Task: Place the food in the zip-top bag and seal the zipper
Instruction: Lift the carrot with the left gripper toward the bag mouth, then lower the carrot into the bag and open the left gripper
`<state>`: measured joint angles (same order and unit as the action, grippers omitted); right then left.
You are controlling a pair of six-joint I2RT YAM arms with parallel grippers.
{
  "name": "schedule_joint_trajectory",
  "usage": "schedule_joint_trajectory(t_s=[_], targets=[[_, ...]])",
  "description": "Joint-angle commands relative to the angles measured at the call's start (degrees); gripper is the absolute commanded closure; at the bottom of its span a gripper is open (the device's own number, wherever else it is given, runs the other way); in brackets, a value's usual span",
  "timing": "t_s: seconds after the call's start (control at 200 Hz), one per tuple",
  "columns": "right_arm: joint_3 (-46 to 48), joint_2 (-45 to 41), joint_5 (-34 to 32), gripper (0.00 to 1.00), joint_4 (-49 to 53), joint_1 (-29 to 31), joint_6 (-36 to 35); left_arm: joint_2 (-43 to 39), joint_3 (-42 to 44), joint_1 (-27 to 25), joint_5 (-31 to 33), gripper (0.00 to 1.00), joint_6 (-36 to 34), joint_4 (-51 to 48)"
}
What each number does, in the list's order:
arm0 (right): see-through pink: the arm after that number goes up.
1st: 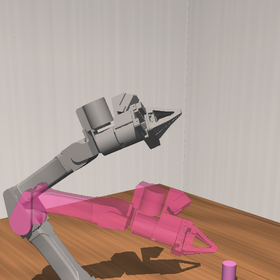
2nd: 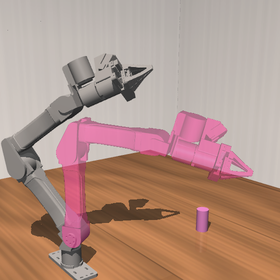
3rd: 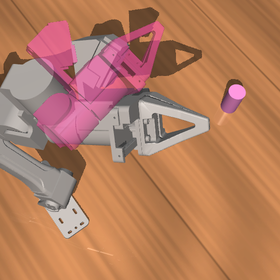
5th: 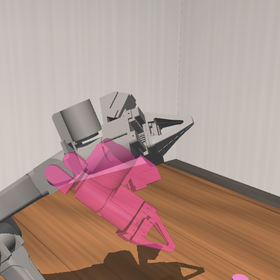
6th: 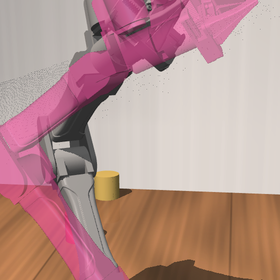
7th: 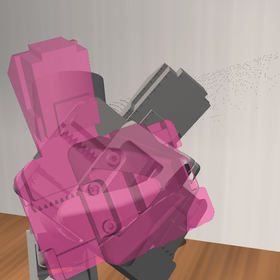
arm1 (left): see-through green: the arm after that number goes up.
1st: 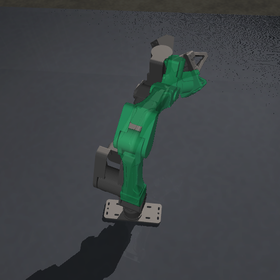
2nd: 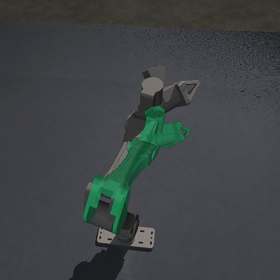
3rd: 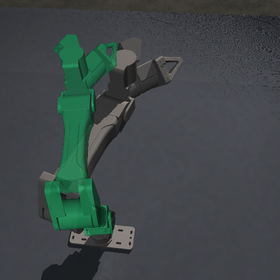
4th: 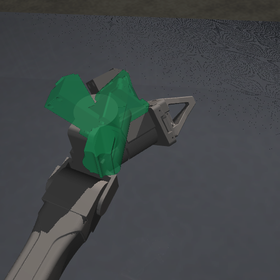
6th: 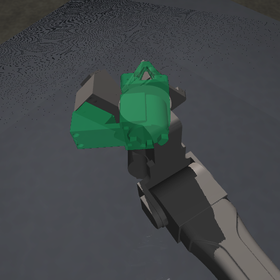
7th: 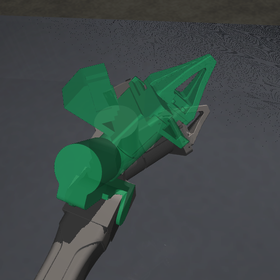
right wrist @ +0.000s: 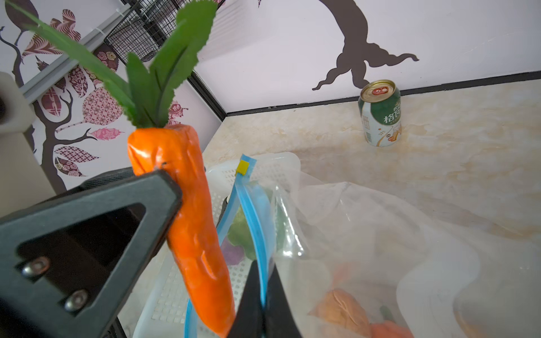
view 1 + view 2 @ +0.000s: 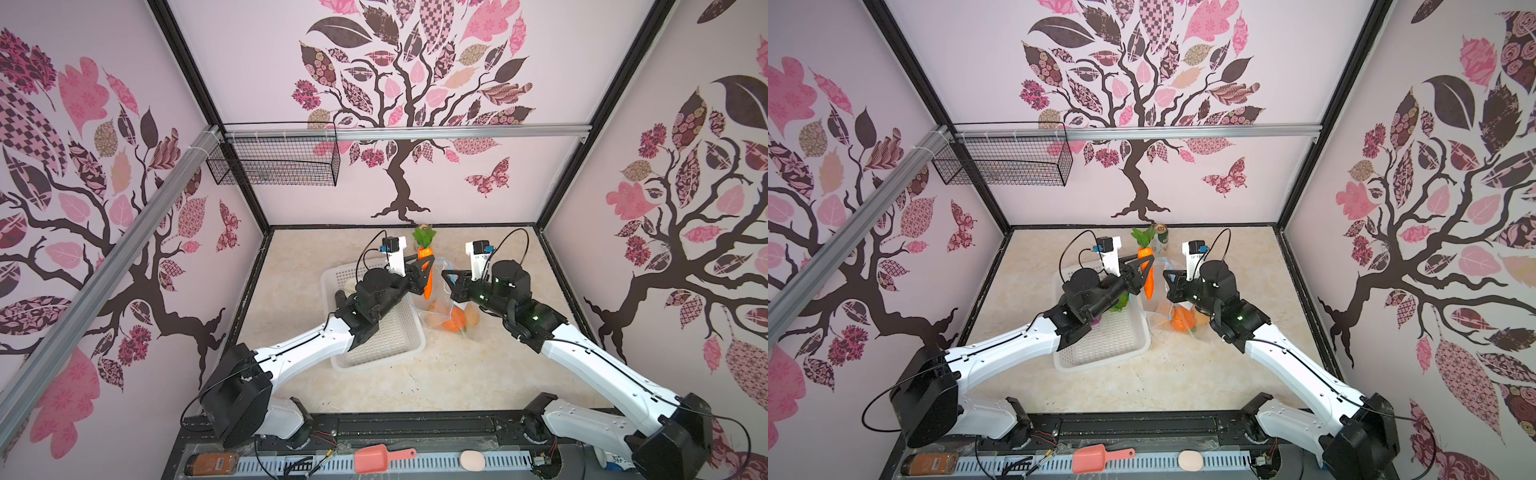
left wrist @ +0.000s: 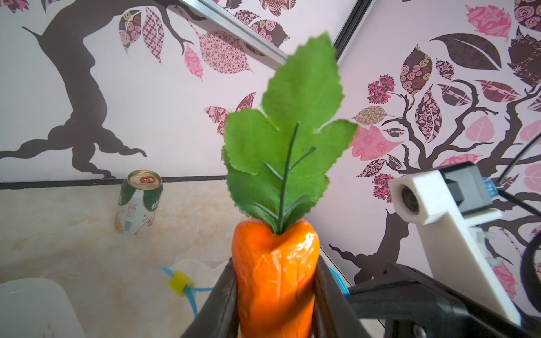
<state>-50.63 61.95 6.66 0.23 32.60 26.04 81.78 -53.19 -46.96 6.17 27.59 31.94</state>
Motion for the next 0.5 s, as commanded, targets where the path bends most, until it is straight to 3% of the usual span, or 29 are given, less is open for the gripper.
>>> schedule_joint_trajectory(t_s=[0.0,0.495], targets=[[-0.8,1.1,-0.4,1.0,-1.0,0.2,1.8,1.7,3.2,-1.2,1.8,0.65,-1.8,6.6],[0.5,1.6,-1.6,1.0,-2.4,0.1,2.7,4.4,7.6,-3.4,2.0,0.66,-0.5,4.6]])
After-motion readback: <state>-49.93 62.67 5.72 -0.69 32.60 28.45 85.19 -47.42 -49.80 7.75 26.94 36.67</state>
